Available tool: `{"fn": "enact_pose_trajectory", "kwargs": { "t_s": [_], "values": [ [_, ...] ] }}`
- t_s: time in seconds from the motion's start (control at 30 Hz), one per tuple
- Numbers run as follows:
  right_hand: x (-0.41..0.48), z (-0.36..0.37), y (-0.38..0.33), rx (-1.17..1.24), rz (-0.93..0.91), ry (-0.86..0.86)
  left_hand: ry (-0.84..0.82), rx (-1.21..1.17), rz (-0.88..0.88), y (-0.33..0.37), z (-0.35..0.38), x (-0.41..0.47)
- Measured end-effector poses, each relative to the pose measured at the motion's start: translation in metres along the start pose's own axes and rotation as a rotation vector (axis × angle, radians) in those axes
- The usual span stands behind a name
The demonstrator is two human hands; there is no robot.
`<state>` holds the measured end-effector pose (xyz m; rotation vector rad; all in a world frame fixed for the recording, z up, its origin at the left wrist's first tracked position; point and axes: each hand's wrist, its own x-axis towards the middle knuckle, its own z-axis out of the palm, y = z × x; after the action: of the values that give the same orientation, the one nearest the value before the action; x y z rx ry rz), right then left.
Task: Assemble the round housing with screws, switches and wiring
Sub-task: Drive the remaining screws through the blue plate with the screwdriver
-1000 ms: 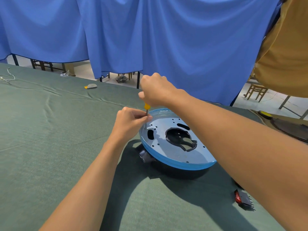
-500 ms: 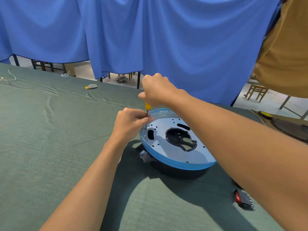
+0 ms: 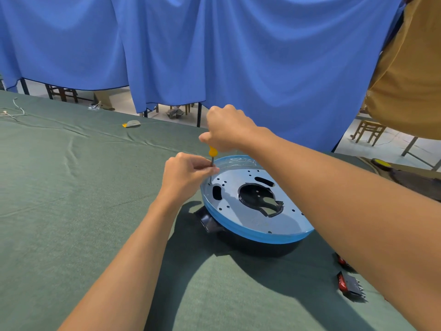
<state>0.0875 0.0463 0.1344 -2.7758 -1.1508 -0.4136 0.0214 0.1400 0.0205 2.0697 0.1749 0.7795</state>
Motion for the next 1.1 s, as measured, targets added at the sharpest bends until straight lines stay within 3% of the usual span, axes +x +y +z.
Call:
{"fn": "enact_pose_trajectory", "kwargs": {
  "t_s": [0.23,0.57,0.77,0.87,0.97,1.1],
  "values": [
    [0.004,-0.011,-0.001,-0.023,-0.115,-0.139,-0.089,0.084,0.019,-0.002,-0.002,0.004],
    [0.003,-0.004,0.005,-0.059,0.003,0.013,-0.098,-0.047,0.012,0.002,-0.007,0.005],
    [0.005,-0.023,0.001,0.074,-0.207,-0.251,-0.211,-0.024,0.053,-0.005,-0.015,0.015],
    [0.008,-0.026,0.000,-0.005,-0.263,-0.257,-0.350,-0.038,0.045,-0.004,-0.020,0.019],
    [0.013,-0.021,0.002,-0.054,-0.188,-0.208,-0.428,-0.042,0.024,0.001,-0.024,0.028],
    [0.015,-0.016,0.007,-0.043,-0.089,-0.242,-0.385,-0.048,0.022,0.001,-0.021,0.034]
  ]
}}
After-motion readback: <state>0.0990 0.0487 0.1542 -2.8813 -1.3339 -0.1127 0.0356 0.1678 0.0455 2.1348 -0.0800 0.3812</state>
